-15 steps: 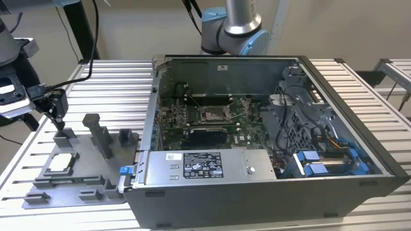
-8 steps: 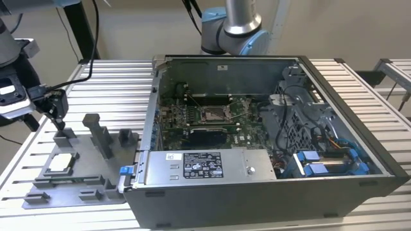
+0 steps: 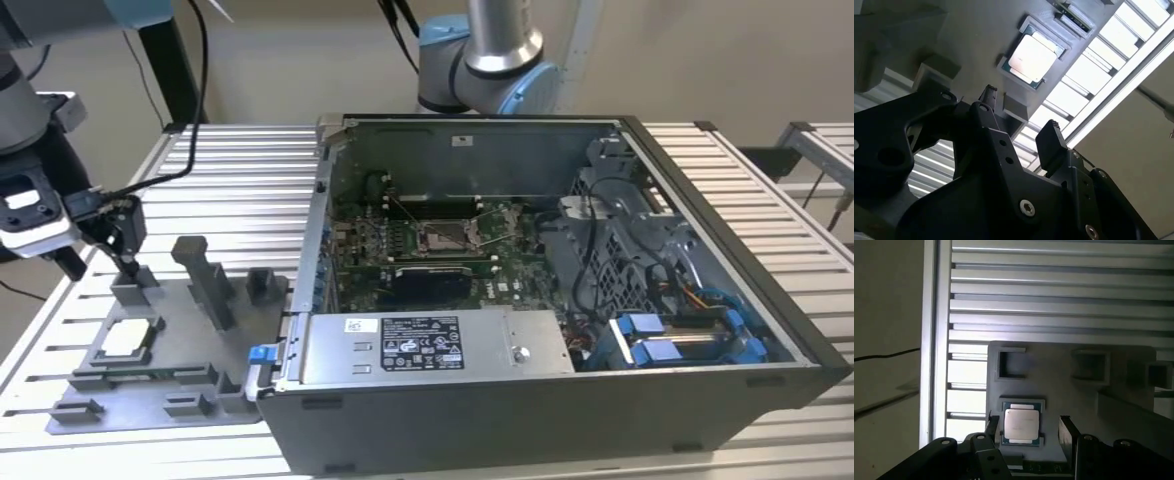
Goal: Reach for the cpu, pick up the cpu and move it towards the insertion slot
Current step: 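Pick up the cpu and move it towards the insertion slot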
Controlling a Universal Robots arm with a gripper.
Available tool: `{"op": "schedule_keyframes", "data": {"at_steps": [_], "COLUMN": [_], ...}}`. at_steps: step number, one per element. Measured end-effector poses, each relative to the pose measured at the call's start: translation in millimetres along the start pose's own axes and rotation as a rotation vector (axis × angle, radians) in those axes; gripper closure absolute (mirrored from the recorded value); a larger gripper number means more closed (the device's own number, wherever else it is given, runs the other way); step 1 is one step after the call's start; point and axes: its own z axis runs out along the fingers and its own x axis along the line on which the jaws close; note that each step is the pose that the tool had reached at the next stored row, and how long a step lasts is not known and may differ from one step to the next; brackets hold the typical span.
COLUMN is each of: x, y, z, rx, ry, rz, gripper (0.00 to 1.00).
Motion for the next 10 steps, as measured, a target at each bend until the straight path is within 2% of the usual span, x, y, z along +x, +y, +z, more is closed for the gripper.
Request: {"op": "schedule_keyframes", "data": {"at_steps": [2,10], "x": [0.1,0.3], "y": [-2.6,-15.3], "z": [5.3,19.1], "rx": [0.0,0.0001], "ry": [0.0,0.0001], "rz": [0.0,0.0], "gripper": [0.0,0.0]}}
